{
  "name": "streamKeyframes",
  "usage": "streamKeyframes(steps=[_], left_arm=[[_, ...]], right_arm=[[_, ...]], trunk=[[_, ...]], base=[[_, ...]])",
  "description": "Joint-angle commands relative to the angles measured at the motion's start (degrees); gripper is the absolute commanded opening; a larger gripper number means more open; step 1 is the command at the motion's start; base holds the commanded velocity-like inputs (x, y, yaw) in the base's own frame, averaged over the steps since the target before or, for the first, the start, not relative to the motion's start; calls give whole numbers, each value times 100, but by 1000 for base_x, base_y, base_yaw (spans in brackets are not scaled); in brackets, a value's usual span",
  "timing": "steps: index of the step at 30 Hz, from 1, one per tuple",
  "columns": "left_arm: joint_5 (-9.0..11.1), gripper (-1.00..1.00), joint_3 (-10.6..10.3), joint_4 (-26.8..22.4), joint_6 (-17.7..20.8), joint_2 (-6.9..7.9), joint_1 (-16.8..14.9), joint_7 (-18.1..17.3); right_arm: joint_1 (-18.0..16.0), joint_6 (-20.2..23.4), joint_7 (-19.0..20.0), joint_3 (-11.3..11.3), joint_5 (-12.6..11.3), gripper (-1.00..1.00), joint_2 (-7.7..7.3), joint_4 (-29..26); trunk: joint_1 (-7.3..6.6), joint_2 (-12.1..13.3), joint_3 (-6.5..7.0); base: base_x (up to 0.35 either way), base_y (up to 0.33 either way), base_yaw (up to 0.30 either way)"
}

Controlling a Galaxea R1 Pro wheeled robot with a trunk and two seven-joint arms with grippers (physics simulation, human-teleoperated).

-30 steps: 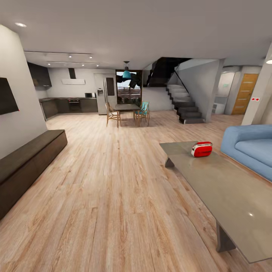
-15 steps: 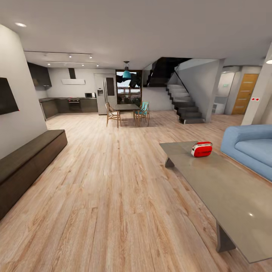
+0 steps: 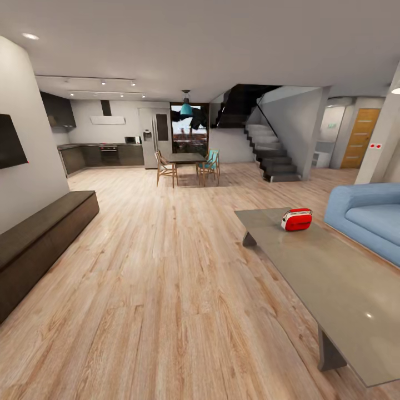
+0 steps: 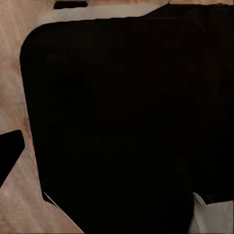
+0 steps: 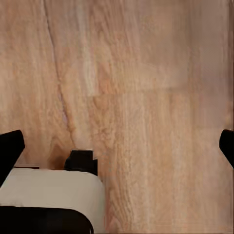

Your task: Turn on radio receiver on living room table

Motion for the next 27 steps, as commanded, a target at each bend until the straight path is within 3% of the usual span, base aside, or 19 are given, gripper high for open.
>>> streamKeyframes(steps=[1, 4, 11, 27], left_arm=[[-1, 100, 1, -2466, 135, 1, -10, 13], [-7, 100, 6, -2778, 225, 11, -19, 18], [-24, 100, 21, -2684, -624, 23, -23, 35], [-27, 100, 51, -2639, -657, 37, -23, 338]], right_arm=[[-139, 158, 9, 4, 5, 100, -6, -1154], [-315, 295, 8, 3, 19, 100, -9, -1183], [-401, -15, -9, 44, 19, 100, -4, -1156], [-399, -54, -10, 53, 23, 100, -2, -1153]], trunk=[[0, 0, 0], [0, 0, 0], [0, 0, 0], [0, 0, 0]], base=[[0, 0, 0], [0, 0, 0], [11, 1, 0], [289, 2, 0]])
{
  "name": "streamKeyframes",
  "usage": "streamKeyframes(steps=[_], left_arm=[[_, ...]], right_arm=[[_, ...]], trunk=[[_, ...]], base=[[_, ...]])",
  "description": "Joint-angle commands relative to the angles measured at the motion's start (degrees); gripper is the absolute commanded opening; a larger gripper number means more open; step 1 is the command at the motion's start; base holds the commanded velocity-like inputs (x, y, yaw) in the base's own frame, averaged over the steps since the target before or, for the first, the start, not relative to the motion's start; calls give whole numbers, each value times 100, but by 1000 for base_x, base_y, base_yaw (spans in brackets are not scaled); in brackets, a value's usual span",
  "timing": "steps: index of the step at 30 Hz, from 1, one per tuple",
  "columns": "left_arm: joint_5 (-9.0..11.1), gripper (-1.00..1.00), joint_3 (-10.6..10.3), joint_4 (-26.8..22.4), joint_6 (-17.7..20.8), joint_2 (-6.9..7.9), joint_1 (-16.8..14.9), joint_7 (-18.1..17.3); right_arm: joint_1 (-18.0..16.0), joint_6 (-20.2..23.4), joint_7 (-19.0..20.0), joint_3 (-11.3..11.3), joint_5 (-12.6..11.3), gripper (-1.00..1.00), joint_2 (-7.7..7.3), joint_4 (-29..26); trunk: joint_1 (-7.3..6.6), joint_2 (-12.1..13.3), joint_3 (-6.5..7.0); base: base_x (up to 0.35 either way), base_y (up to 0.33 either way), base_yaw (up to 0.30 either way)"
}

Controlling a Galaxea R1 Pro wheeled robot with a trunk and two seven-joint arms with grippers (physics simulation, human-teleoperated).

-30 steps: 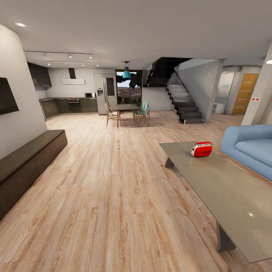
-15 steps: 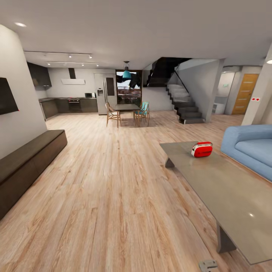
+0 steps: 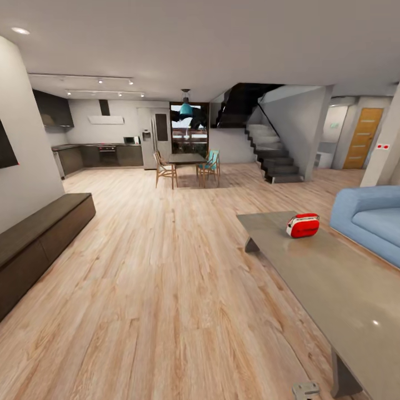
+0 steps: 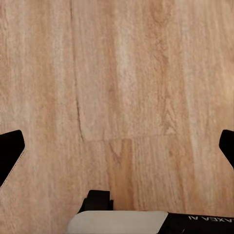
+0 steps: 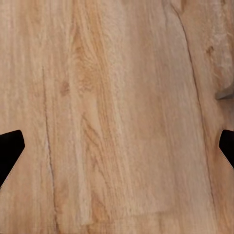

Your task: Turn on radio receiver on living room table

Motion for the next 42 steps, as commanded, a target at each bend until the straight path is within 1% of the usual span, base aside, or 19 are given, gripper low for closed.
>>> streamKeyframes(steps=[1, 5, 8, 25, 34, 37, 42], left_arm=[[0, 100, 46, 1, -1, 0, 0, 2], [0, 100, 210, 5, 4, 1, 0, 5], [0, 100, 260, 8, -2, 1, 0, 5], [-1, 100, 296, 2, -21, 17, 0, 13], [-5, 100, 299, 2, -21, 19, 0, 13], [-7, 100, 385, 2, -15, 16, 0, 13], [-9, 100, 419, 2, -9, 17, 0, 13]], right_arm=[[-1, 0, 0, 0, 2, 100, 0, 0], [-1, 0, 0, 0, 5, 100, 0, 0], [-4, 0, 4, 0, 5, 100, 6, 0], [-3, 0, 9, 0, -3, 100, 26, 7], [-2, 0, 9, 0, -11, 100, 26, 9], [-3, 0, 9, 0, -12, 100, 26, 12], [-5, 0, 9, 0, -12, 100, 26, 16]], trunk=[[0, 0, 0], [0, 0, 0], [0, 0, 0], [0, 0, 0], [0, 0, 0], [0, 0, 0], [0, 0, 0]], base=[[321, 0, 0], [321, 0, 0], [321, 0, 0], [321, 9, 0], [295, 180, 0], [280, 204, 0], [279, 204, 0]])
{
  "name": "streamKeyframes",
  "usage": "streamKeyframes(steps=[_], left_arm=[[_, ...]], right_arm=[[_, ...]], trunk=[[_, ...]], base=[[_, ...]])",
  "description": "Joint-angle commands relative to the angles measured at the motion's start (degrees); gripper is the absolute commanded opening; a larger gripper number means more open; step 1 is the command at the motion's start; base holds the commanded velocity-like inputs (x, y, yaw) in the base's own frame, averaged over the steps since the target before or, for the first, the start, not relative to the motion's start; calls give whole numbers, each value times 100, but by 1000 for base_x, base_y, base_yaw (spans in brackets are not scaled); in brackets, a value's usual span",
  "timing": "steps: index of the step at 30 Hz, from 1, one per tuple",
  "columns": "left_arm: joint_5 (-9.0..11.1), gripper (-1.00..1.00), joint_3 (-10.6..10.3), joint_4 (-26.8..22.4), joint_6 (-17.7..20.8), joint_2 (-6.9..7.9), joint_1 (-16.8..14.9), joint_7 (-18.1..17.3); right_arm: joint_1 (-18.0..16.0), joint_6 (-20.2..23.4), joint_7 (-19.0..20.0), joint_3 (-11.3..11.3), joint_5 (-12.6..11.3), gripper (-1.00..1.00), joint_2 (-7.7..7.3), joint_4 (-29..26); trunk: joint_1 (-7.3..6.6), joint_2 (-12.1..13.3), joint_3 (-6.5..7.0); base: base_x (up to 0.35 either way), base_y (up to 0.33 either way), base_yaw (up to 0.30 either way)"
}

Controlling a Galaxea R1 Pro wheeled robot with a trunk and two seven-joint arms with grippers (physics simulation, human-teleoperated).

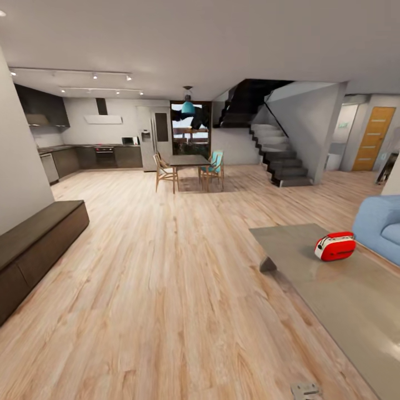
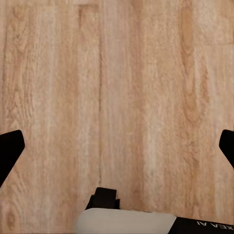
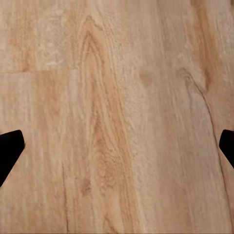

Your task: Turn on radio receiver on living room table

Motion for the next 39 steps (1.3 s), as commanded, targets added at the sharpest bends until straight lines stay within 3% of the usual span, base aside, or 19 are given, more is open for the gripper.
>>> streamKeyframes(steps=[1, 15, 39], left_arm=[[0, 100, 3, 0, 0, 1, 0, 0], [0, 100, 9, 0, -3, 2, 0, 8], [-8, 100, 9, 0, -12, -4, 0, 105]], right_arm=[[2, 0, 0, 0, 0, 100, 2, 1], [2, 0, 0, 0, 0, 100, 3, 2], [3, 0, 0, 0, 0, 100, 9, 3]], trunk=[[0, 0, 0], [0, 0, 0], [0, 0, 0]], base=[[279, 203, 0], [284, 150, 0], [323, 7, 0]])
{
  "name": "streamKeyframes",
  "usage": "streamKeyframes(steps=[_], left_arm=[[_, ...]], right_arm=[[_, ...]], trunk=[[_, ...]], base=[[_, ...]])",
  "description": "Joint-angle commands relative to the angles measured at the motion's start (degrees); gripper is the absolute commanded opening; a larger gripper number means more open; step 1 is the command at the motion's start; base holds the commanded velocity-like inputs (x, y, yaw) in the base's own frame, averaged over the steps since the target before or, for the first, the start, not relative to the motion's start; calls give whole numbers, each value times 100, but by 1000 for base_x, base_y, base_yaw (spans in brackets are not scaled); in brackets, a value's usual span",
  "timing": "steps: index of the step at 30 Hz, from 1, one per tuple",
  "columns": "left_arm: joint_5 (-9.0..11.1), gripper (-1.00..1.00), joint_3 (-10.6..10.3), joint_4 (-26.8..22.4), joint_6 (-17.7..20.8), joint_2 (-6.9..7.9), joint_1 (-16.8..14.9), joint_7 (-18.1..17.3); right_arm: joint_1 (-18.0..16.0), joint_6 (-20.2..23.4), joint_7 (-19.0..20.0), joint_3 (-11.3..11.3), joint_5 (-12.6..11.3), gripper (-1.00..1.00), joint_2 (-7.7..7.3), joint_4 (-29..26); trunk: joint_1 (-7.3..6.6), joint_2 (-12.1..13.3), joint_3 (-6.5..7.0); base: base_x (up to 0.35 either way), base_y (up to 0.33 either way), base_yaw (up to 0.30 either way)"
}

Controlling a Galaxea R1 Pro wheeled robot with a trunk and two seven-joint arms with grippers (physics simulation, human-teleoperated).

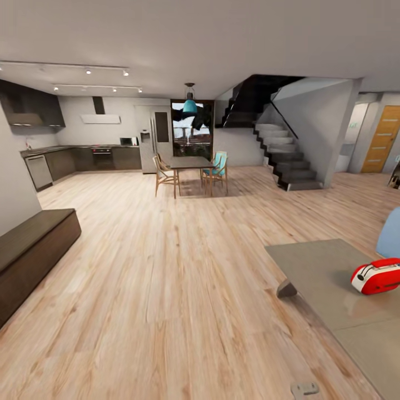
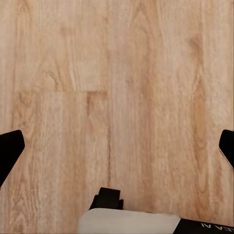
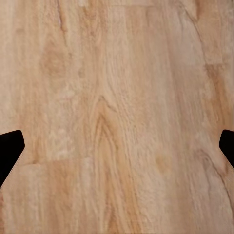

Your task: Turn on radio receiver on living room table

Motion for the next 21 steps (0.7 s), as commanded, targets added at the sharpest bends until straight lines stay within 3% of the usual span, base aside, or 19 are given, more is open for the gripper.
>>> streamKeyframes(steps=[1, 21], left_arm=[[-1, 100, 0, 0, 0, -1, 0, 0], [-1, 100, 0, 0, 0, -2, 0, 18]], right_arm=[[-2, 0, 0, 0, 0, 100, 0, 0], [-4, 0, 0, 0, 0, 100, 0, 0]], trunk=[[0, 0, 0], [0, 0, 0]], base=[[326, -29, 0], [325, -132, 0]])
